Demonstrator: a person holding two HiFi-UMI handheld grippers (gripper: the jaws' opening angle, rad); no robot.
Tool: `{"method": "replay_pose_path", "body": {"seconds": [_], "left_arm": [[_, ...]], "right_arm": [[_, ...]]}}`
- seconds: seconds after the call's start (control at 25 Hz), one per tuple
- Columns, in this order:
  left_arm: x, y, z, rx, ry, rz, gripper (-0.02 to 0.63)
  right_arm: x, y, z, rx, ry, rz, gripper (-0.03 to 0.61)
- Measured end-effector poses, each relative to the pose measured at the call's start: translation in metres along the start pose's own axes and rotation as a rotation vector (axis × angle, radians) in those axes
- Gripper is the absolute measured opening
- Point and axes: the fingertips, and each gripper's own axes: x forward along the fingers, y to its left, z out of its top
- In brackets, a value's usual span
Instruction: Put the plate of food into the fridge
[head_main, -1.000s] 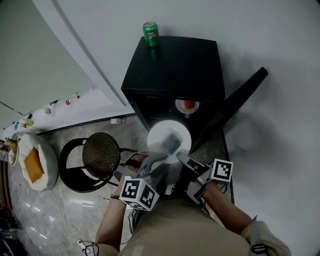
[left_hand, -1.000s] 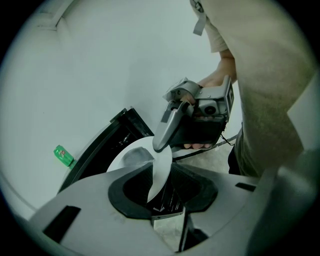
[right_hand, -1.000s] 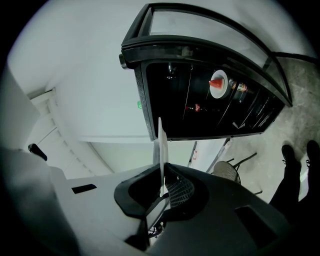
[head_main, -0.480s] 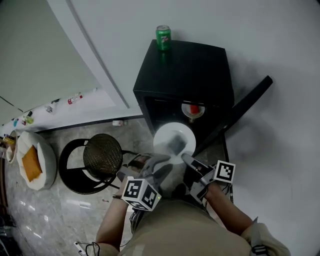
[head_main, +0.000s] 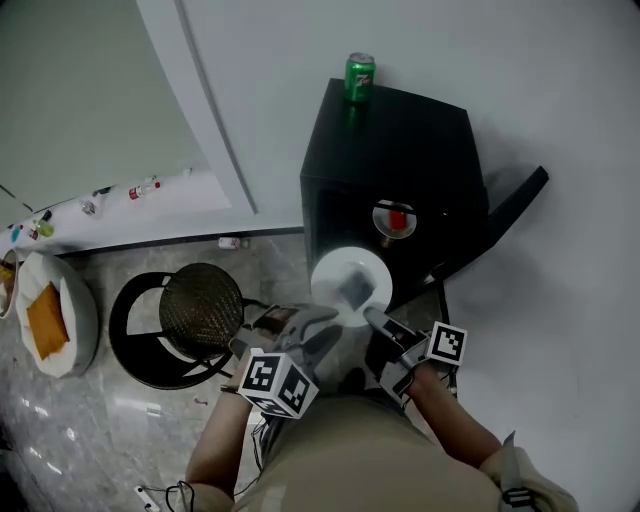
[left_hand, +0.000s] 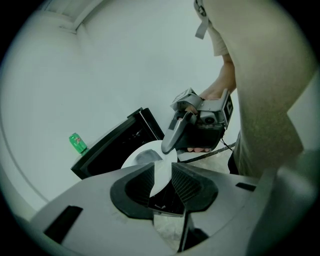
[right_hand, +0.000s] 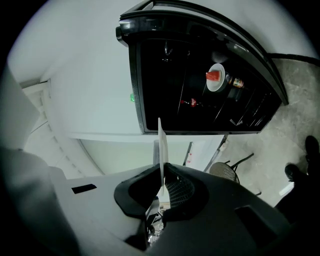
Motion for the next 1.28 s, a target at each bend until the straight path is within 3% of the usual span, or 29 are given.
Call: {"method": "replay_pose_path", "body": {"seconds": [0.52, 1.28], "left_arm": [[-0.021, 0.002, -0.043, -0.026, -0.033, -0.024, 0.107], [0.029, 0.002, -0.067, -0.112, 0.036, -0.034, 0.107]], "right_arm": [[0.03, -0.01, -0.014, -0.009, -0.076, -0.021, 0.031], [0.04, -0.038, 0.009, 0.009, -0.055, -0.039, 0.031]]}}
